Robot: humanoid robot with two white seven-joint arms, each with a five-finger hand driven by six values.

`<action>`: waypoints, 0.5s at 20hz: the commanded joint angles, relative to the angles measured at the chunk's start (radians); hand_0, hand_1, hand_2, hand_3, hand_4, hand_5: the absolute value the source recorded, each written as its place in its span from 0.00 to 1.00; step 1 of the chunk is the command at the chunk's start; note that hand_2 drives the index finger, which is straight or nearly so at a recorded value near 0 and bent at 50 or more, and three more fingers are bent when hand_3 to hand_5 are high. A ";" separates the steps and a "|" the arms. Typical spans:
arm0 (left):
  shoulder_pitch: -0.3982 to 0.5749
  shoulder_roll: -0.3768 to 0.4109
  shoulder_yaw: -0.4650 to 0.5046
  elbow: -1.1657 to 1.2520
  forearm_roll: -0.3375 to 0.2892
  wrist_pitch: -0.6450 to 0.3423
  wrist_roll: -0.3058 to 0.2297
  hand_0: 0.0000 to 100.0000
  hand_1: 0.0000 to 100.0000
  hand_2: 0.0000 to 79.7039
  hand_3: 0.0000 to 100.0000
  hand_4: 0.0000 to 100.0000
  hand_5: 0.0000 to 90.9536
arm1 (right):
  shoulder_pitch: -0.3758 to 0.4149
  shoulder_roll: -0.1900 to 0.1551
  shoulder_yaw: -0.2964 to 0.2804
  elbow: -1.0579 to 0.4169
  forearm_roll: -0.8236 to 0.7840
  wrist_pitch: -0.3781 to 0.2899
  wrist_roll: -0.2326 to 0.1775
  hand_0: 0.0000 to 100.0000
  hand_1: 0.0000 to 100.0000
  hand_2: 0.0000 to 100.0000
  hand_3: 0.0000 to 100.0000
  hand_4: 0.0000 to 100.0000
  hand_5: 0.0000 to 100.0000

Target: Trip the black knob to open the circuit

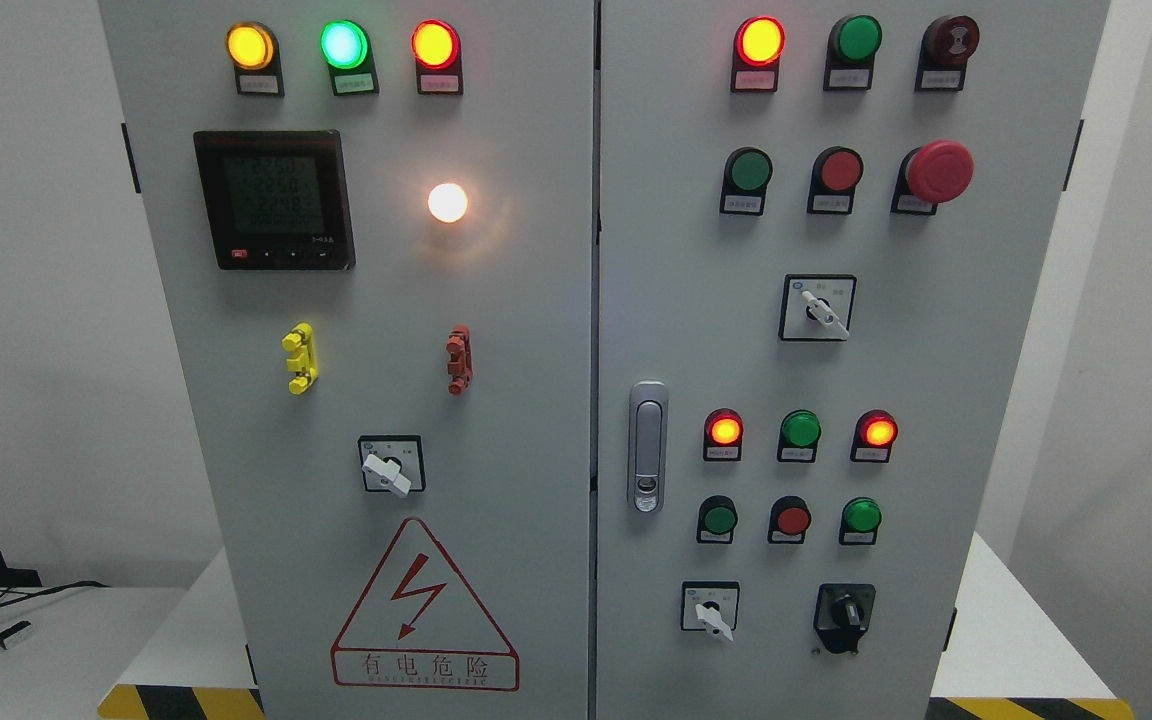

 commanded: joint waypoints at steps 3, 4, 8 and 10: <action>0.000 0.000 0.000 0.000 -0.031 0.001 -0.001 0.12 0.39 0.00 0.00 0.00 0.00 | 0.301 -0.070 -0.017 -0.660 -0.029 -0.017 0.053 0.02 0.21 0.05 0.15 0.06 0.05; 0.000 0.000 0.000 0.000 -0.031 0.001 -0.001 0.12 0.39 0.00 0.00 0.00 0.00 | 0.341 -0.084 -0.041 -0.723 -0.032 -0.068 0.082 0.02 0.21 0.06 0.16 0.07 0.06; 0.000 0.000 0.000 0.000 -0.031 0.001 -0.001 0.12 0.39 0.00 0.00 0.00 0.00 | 0.502 -0.098 -0.147 -0.984 -0.072 -0.234 0.185 0.03 0.22 0.10 0.24 0.15 0.12; 0.000 0.000 0.000 0.000 -0.031 0.001 -0.001 0.12 0.39 0.00 0.00 0.00 0.00 | 0.527 -0.113 -0.174 -1.128 -0.119 -0.255 0.216 0.03 0.23 0.12 0.30 0.20 0.16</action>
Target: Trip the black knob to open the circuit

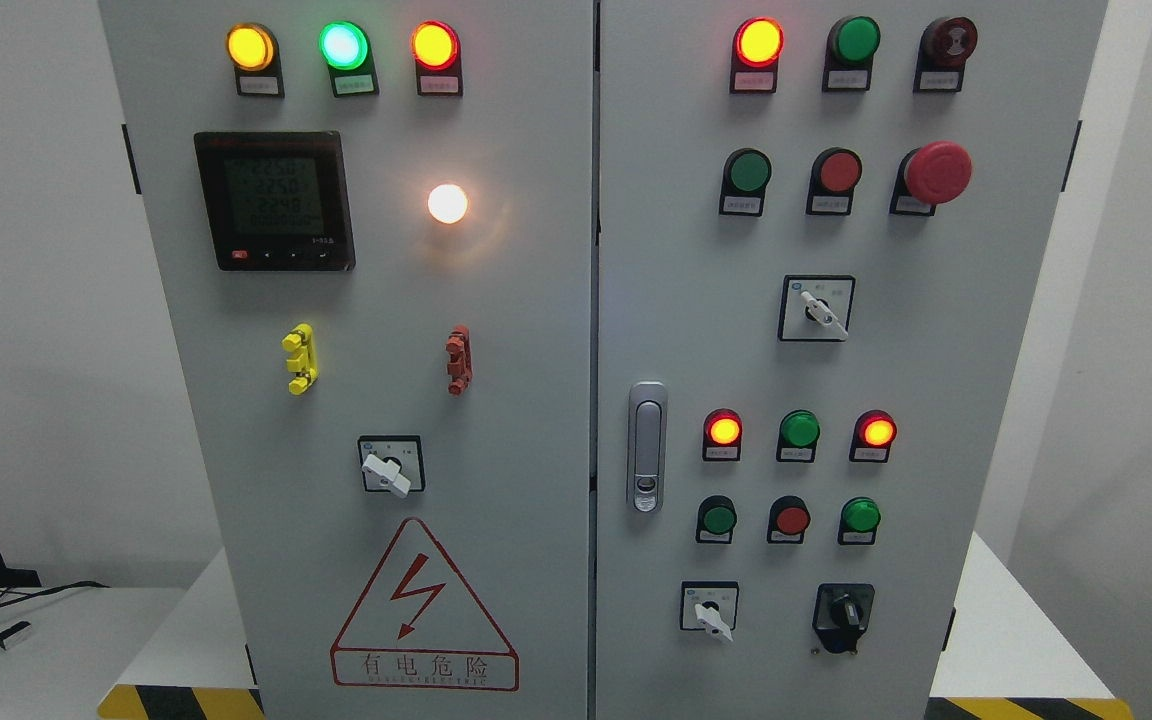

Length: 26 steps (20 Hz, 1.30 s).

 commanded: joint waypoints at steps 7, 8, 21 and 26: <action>0.000 0.000 0.000 0.000 -0.031 0.001 -0.001 0.12 0.39 0.00 0.00 0.00 0.00 | 0.167 -0.057 -0.271 -0.921 -0.144 -0.112 0.044 0.03 0.31 0.20 0.47 0.36 0.30; 0.000 0.000 0.000 0.000 -0.031 0.001 -0.001 0.12 0.39 0.00 0.00 0.00 0.00 | 0.167 -0.057 -0.285 -0.951 -0.149 -0.104 0.044 0.03 0.31 0.21 0.48 0.38 0.31; 0.000 0.000 0.000 0.000 -0.031 0.001 -0.001 0.12 0.39 0.00 0.00 0.00 0.00 | 0.036 -0.062 -0.402 -1.130 -0.153 -0.029 0.042 0.06 0.31 0.22 0.53 0.41 0.34; 0.000 0.000 0.000 0.000 -0.031 0.001 -0.001 0.12 0.39 0.00 0.00 0.00 0.00 | -0.135 -0.095 -0.466 -1.155 -0.153 0.086 0.041 0.07 0.30 0.23 0.53 0.41 0.34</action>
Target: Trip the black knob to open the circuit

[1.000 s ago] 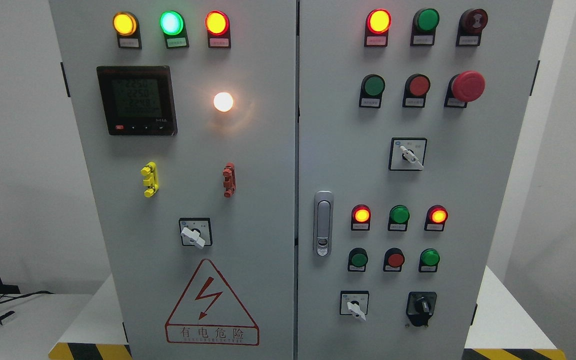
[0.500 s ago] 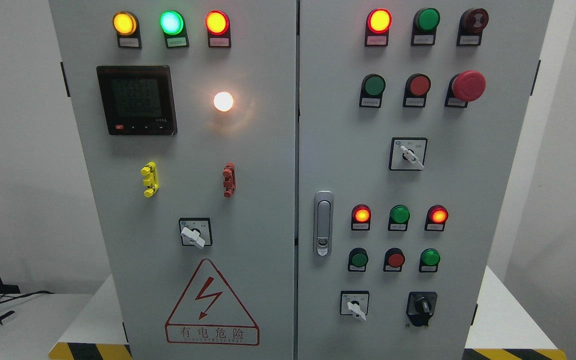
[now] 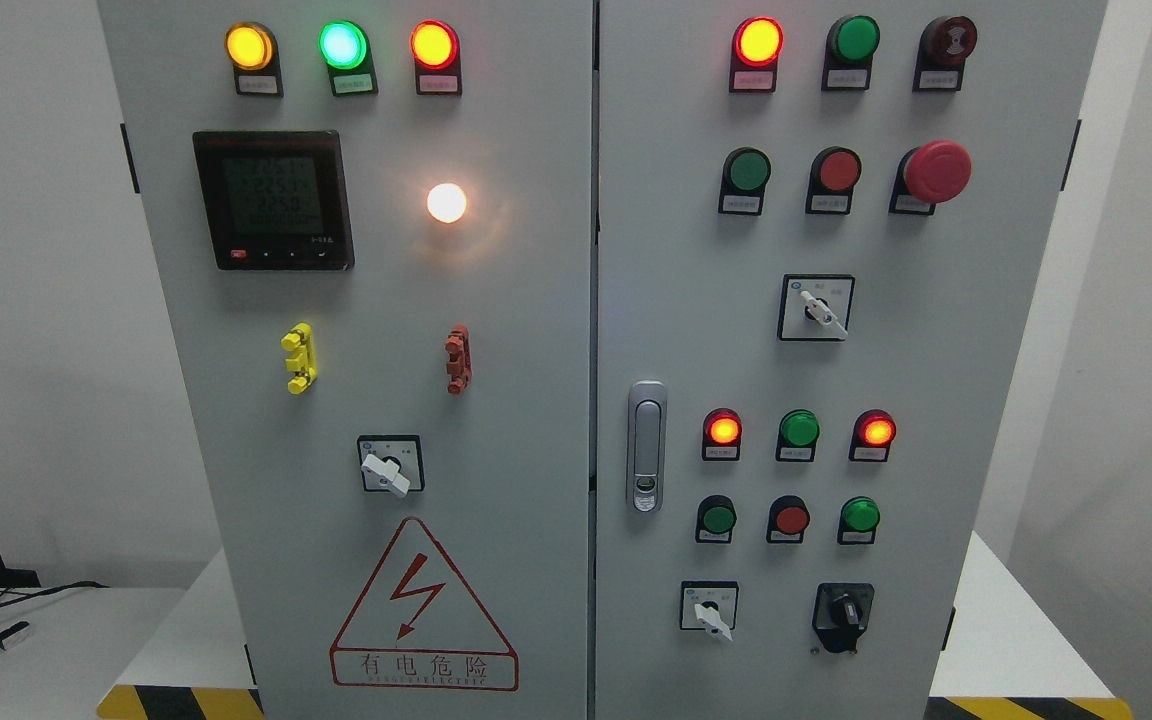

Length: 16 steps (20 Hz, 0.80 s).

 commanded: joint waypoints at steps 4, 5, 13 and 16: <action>0.000 0.000 0.000 0.000 -0.031 0.001 -0.001 0.12 0.39 0.00 0.00 0.00 0.00 | -0.308 -0.059 -0.126 -0.192 -0.002 0.176 -0.006 0.07 0.31 0.23 0.54 0.42 0.35; 0.000 -0.001 0.000 0.000 -0.031 0.001 -0.001 0.12 0.39 0.00 0.00 0.00 0.00 | -0.357 -0.057 -0.125 -0.196 -0.002 0.218 -0.008 0.07 0.31 0.23 0.54 0.43 0.35; 0.000 0.000 0.000 0.000 -0.031 0.001 -0.001 0.12 0.39 0.00 0.00 0.00 0.00 | -0.531 -0.059 -0.086 -0.199 0.002 0.336 -0.043 0.08 0.34 0.24 0.66 0.56 0.42; 0.000 -0.001 0.000 0.000 -0.031 0.001 -0.001 0.12 0.39 0.00 0.00 0.00 0.00 | -0.560 -0.059 -0.040 -0.199 0.002 0.353 -0.081 0.09 0.36 0.27 1.00 0.88 0.85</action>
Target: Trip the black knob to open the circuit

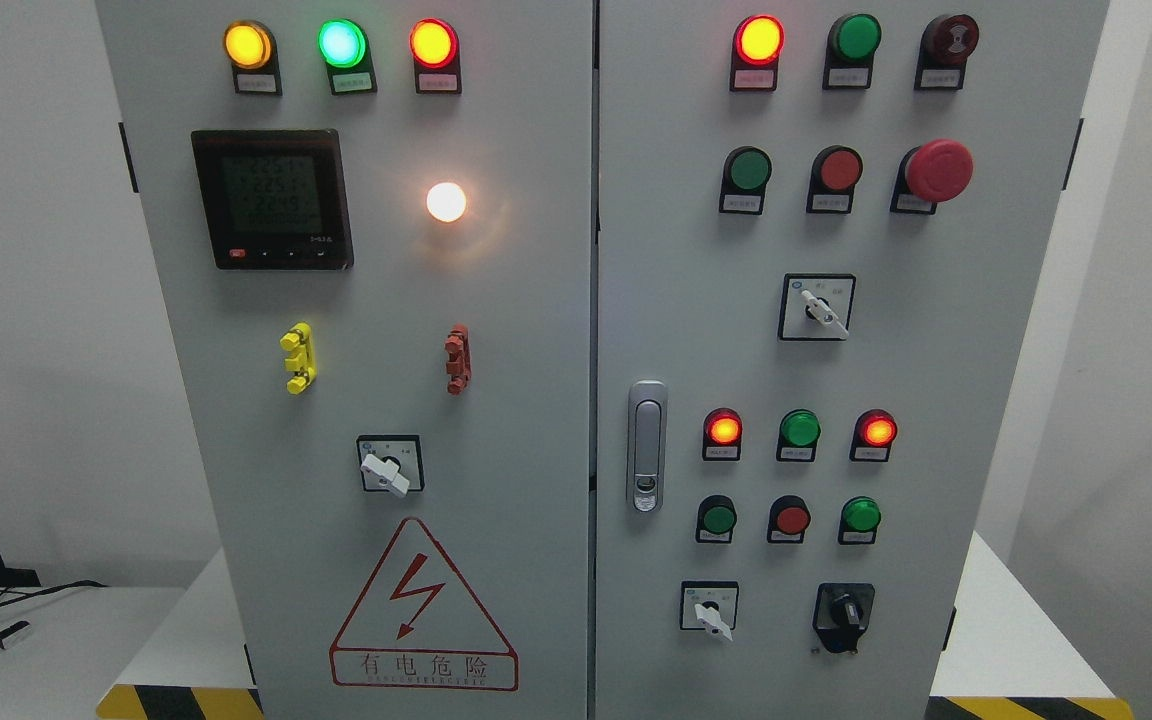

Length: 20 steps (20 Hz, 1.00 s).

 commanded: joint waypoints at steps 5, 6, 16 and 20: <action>0.000 0.000 0.000 0.000 -0.031 0.001 -0.001 0.12 0.39 0.00 0.00 0.00 0.00 | -0.150 -0.013 0.101 -0.046 0.001 0.089 -0.065 0.10 0.40 0.29 1.00 1.00 0.94; 0.000 0.000 0.000 0.000 -0.031 0.001 -0.001 0.12 0.39 0.00 0.00 0.00 0.00 | -0.157 -0.011 0.109 -0.044 0.001 0.097 -0.076 0.11 0.41 0.30 1.00 1.00 0.95; 0.000 0.000 0.000 0.000 -0.031 0.001 -0.001 0.12 0.39 0.00 0.00 0.00 0.00 | -0.205 -0.011 0.186 0.011 0.055 0.112 -0.142 0.17 0.73 0.37 1.00 1.00 0.96; 0.000 0.000 0.000 0.000 -0.031 0.001 -0.001 0.12 0.39 0.00 0.00 0.00 0.00 | -0.216 -0.010 0.216 0.028 0.070 0.114 -0.154 0.17 0.71 0.40 1.00 1.00 0.96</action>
